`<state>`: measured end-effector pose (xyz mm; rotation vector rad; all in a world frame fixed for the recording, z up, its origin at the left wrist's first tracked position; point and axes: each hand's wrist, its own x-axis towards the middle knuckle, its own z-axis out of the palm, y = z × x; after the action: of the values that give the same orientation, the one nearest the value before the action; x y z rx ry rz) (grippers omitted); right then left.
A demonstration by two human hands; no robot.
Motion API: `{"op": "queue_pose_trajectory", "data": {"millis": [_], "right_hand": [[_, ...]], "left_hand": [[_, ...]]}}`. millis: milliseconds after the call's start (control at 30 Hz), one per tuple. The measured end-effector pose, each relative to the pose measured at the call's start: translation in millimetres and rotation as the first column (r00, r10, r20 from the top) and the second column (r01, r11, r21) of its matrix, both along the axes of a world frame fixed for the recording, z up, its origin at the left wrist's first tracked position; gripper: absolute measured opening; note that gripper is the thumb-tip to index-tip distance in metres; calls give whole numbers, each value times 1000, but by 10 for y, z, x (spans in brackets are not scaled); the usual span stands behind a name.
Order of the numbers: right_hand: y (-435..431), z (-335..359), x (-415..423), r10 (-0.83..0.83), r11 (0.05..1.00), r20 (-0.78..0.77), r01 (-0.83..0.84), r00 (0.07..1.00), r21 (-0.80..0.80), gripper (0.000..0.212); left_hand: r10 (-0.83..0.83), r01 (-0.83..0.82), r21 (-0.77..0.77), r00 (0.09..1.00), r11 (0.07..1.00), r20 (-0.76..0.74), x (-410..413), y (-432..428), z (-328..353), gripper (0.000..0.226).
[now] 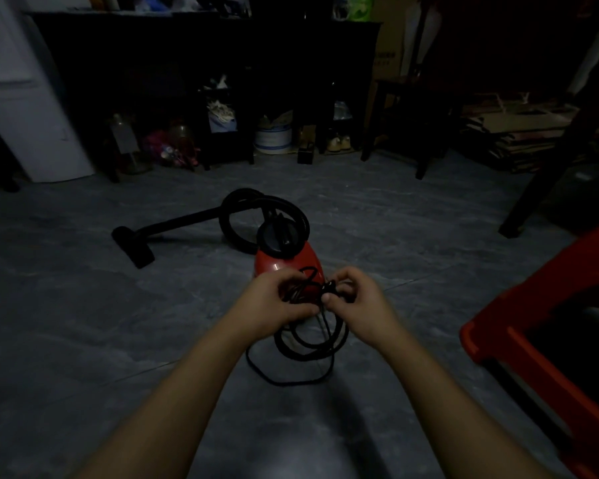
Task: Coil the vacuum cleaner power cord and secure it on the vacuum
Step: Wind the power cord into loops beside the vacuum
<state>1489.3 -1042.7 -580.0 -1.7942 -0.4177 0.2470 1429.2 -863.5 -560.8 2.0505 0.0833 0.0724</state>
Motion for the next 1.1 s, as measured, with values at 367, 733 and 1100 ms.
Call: {"op": "queue_pose_trajectory", "data": {"millis": [367, 733, 1100], "right_hand": [[25, 44, -13, 22, 1000, 44, -22, 999, -21, 18], [-38, 146, 33, -300, 882, -170, 341, 939, 326, 13], [-126, 108, 109, -291, 896, -238, 351, 927, 273, 5]], "left_hand": [[88, -86, -102, 996, 991, 19, -24, -62, 5, 32], [156, -173, -343, 985, 923, -77, 10, -15, 39, 40], [198, -196, -503, 979, 842, -49, 3, -18, 54, 42]]}}
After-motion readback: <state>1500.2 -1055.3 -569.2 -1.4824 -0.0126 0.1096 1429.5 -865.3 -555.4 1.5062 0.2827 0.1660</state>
